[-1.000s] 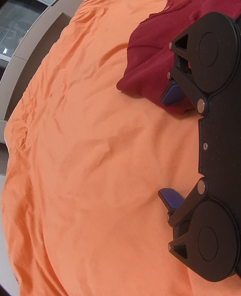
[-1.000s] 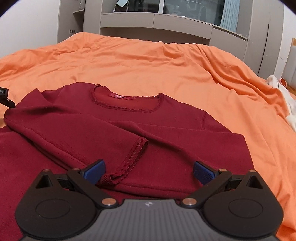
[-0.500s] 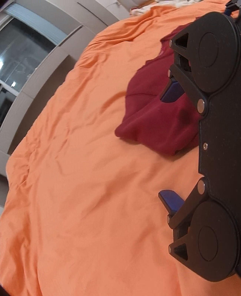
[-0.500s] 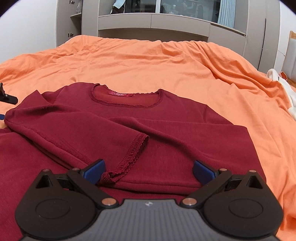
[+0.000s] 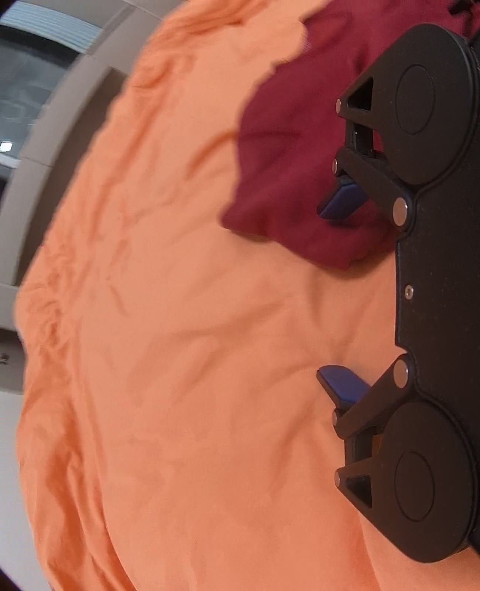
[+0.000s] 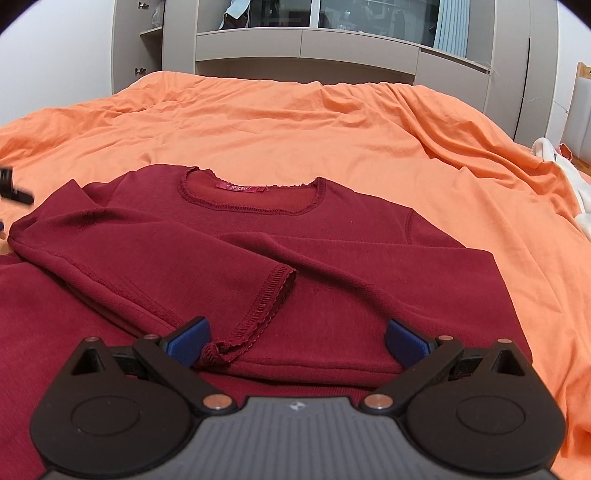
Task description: Fold small clothes
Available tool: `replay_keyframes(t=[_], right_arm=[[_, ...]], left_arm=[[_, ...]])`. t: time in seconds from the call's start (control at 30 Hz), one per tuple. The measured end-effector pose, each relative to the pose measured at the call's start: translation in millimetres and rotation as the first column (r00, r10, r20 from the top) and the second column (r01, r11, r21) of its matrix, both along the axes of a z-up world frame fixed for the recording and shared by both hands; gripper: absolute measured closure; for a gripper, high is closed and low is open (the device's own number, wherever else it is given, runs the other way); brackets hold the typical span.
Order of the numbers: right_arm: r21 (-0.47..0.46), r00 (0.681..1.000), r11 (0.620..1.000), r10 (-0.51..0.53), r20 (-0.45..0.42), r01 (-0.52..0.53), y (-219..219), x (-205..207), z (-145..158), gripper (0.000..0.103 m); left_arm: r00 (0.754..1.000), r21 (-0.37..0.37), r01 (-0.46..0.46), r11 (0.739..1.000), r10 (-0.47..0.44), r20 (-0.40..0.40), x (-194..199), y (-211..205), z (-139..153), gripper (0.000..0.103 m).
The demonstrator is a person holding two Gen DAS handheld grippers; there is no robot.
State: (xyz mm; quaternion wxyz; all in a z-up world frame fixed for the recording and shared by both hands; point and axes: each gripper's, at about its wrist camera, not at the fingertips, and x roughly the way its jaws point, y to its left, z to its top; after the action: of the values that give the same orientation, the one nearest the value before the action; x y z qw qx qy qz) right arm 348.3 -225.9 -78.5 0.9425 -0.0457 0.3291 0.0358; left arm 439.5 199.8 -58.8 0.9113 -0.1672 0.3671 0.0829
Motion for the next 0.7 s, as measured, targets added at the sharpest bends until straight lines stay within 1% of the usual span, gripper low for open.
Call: replay_keyframes(t=[0.07,0.13,0.2,0.23,0.3,0.33,0.37,0.47,0.63,0.7], right_arm=[[0.001,1.0,1.0,0.0,0.0,0.0,-1,0,1,0.0],[0.001,1.0,1.0,0.0,0.0,0.0,-1,0,1,0.0],[0.002,1.0,1.0,-0.001,0.0,0.001,-1,0,1,0.0],[0.002,1.0,1.0,-0.001,0.0,0.001,-1,0,0,0.0],[0.004,1.0,1.0,-0.001,0.001,0.001,-1,0,1,0.0],[0.004,1.0,1.0,-0.001,0.001,0.001,-1,0,0,0.0],[0.005,1.0,1.0,-0.001,0.002,0.001,-2,0,0,0.0],[0.007,1.0,1.0,-0.001,0.002,0.001,-2,0,0,0.0],[0.007,1.0,1.0,-0.002,0.002,0.002,-2,0,0,0.0],[0.007,1.0,1.0,-0.002,0.001,0.002,-2,0,0,0.0]], left_arm=[[0.998,-0.012,0.002,1.0,-0.001,0.064,0,1,9,0.009],[0.997,0.029,0.026,0.999,-0.028,0.077,11,-6,13,0.008],[0.997,0.081,0.059,0.995,-0.063,0.05,24,-16,11,0.007],[0.997,0.105,0.065,0.992,-0.068,0.022,31,-19,8,0.007],[0.997,0.143,0.047,0.989,-0.039,-0.063,45,-23,-2,0.007],[0.995,0.149,0.032,0.988,-0.018,-0.099,49,-22,-7,0.007],[0.993,0.143,0.021,0.989,-0.004,-0.122,50,-19,-12,0.004],[0.992,0.13,0.003,0.992,0.013,-0.125,48,-16,-15,0.001],[0.991,0.152,0.009,0.988,0.012,-0.136,49,-19,-17,0.001],[0.991,0.149,0.008,0.989,0.012,-0.133,46,-18,-17,0.001]])
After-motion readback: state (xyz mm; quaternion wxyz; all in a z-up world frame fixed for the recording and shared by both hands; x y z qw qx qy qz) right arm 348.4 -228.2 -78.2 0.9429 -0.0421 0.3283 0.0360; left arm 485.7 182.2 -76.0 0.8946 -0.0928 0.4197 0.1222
